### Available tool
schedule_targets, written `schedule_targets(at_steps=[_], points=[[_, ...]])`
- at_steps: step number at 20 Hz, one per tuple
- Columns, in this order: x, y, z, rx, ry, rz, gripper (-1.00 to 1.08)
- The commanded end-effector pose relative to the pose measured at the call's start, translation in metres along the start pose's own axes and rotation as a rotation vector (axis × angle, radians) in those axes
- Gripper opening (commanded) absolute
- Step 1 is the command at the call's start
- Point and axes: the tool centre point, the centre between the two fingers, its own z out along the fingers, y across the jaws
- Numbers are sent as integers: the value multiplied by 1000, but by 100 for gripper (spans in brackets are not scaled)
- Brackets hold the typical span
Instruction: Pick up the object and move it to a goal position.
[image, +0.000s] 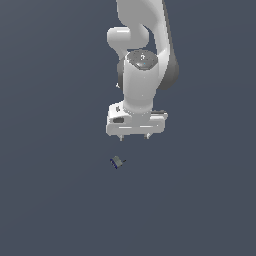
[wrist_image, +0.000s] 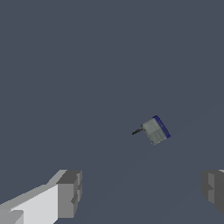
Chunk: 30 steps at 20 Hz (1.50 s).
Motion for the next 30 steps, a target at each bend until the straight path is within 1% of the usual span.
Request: schedule_targets(at_steps=[1,7,13,18,30], points=[[0,1,1,0,-2,5,100],[1,4,8,5,-5,61,100],[2,10,22,13,-13,176,100],[4,18,40,19,-24,318,100],[4,42,91,20,-51,721,100]])
